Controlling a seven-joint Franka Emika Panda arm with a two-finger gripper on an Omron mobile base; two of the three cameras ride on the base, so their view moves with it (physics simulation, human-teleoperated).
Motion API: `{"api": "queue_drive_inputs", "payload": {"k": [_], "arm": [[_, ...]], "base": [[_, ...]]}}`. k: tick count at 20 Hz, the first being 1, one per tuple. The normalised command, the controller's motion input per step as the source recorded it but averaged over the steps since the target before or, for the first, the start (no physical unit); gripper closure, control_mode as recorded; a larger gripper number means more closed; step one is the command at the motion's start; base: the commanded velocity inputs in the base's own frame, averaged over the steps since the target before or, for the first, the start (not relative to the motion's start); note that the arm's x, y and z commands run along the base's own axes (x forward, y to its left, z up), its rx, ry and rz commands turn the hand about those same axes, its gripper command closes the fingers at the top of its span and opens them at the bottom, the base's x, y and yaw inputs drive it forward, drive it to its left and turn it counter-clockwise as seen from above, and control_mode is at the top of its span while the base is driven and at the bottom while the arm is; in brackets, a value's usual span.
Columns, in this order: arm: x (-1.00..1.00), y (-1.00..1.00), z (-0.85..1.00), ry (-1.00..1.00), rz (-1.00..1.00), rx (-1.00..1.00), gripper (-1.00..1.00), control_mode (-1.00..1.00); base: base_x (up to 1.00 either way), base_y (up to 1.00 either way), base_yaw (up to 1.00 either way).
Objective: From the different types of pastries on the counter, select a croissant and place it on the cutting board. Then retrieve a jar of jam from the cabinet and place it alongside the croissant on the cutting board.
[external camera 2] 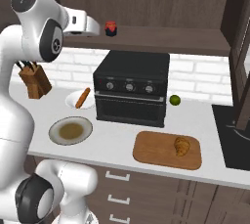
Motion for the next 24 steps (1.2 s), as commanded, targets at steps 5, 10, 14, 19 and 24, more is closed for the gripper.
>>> {"api": "queue_drive_inputs", "payload": {"k": [5,10,14,19,24], "arm": [[0.41,0.00,0.00,0.00,0.00,0.00,-1.00,-1.00],[0.38,-0.01,0.00,0.00,0.00,0.00,-1.00,-1.00],[0.33,-0.11,0.00,0.00,0.00,0.00,-1.00,-1.00],[0.37,-0.12,0.00,0.00,0.00,0.01,-1.00,-1.00],[0.34,-0.02,0.00,0.00,0.00,0.00,-1.00,-1.00]], "base": [[0.00,0.00,0.00],[0.00,0.00,0.00],[0.00,0.00,0.00],[0.00,0.00,0.00],[0.00,0.00,0.00]]}}
